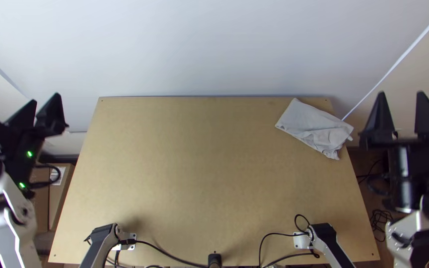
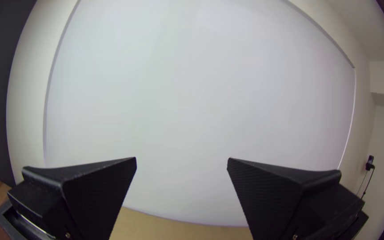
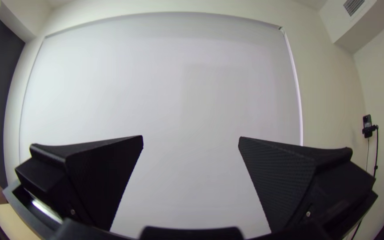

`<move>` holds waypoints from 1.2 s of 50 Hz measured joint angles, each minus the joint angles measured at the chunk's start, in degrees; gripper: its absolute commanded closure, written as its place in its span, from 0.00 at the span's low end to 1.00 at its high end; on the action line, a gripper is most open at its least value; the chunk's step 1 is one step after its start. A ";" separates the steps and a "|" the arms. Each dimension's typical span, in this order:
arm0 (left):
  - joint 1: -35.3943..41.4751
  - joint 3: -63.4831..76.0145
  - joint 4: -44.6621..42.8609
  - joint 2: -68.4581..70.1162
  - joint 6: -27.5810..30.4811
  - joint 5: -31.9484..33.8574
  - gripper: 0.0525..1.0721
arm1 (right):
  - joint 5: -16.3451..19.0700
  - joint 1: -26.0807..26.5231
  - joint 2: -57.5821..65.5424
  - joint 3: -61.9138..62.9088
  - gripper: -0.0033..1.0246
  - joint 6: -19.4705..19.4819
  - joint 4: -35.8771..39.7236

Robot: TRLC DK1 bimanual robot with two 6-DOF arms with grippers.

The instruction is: Fold the t-shirt

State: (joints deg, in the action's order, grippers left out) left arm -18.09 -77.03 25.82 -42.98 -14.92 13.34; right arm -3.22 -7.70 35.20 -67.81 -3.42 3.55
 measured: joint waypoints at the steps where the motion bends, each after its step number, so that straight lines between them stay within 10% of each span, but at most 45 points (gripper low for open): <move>1: -0.04 2.91 -1.70 1.86 0.00 -0.15 0.04 | -0.04 -0.35 -2.08 2.67 0.04 0.22 -2.19; 8: -0.04 17.22 -11.45 13.57 -0.02 -4.22 0.04 | 0.02 -3.30 -18.97 24.55 0.04 1.27 -20.57; 17: -0.04 34.88 -20.35 26.71 -0.02 -7.26 0.04 | -0.02 -3.91 -33.92 42.40 0.04 1.90 -25.09; 42: 0.00 68.39 -34.38 42.42 4.52 -8.07 0.04 | -1.97 -6.36 -35.12 67.04 0.04 10.93 -24.96; 60: 5.68 74.75 -28.52 42.80 4.94 -8.04 0.04 | -1.95 -5.05 -35.10 67.19 0.04 13.46 -4.68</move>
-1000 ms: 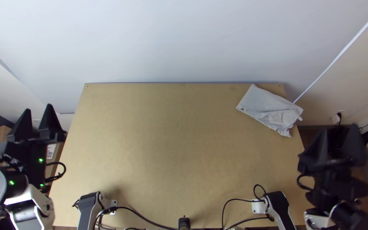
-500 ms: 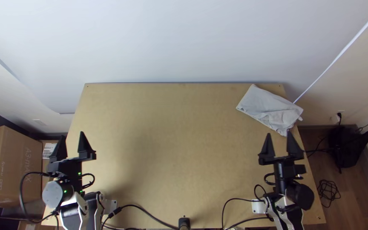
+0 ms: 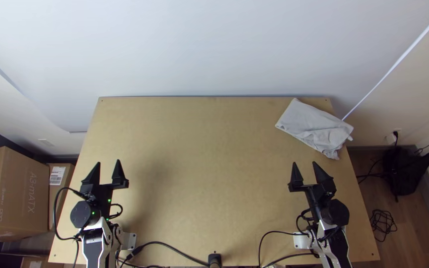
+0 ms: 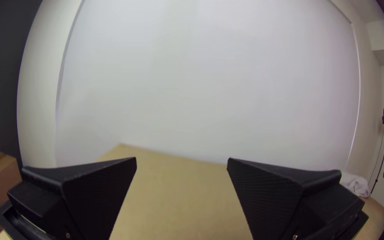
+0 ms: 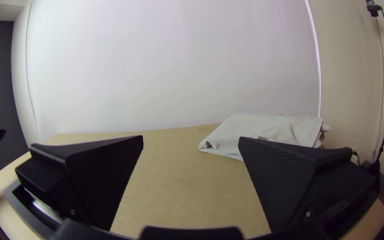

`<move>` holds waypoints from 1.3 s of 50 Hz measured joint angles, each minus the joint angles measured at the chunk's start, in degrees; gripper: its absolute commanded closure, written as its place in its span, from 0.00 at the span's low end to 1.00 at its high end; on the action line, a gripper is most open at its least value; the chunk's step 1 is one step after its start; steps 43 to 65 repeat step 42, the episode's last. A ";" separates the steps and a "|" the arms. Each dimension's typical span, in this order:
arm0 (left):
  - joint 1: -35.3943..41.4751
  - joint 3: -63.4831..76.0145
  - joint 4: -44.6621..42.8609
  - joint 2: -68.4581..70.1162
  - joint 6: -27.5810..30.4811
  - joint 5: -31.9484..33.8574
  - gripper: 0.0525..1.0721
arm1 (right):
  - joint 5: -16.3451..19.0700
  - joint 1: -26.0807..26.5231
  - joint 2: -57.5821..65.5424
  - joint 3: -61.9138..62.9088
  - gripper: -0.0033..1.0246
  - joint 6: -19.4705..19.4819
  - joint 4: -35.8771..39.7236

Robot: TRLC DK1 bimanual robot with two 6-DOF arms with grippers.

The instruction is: Fold the t-shirt

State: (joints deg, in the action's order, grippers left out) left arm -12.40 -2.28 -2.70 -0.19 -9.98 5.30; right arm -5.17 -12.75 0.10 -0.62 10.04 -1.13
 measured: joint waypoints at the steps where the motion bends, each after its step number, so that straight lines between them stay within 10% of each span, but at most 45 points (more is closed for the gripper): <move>1: 0.13 0.00 0.79 -0.04 -0.02 -0.09 0.04 | 0.00 0.31 -0.02 0.00 0.04 0.00 0.09; 65: 0.02 0.00 1.16 -0.13 0.02 -1.53 0.04 | 0.02 0.83 -0.11 -0.02 0.04 -0.02 0.15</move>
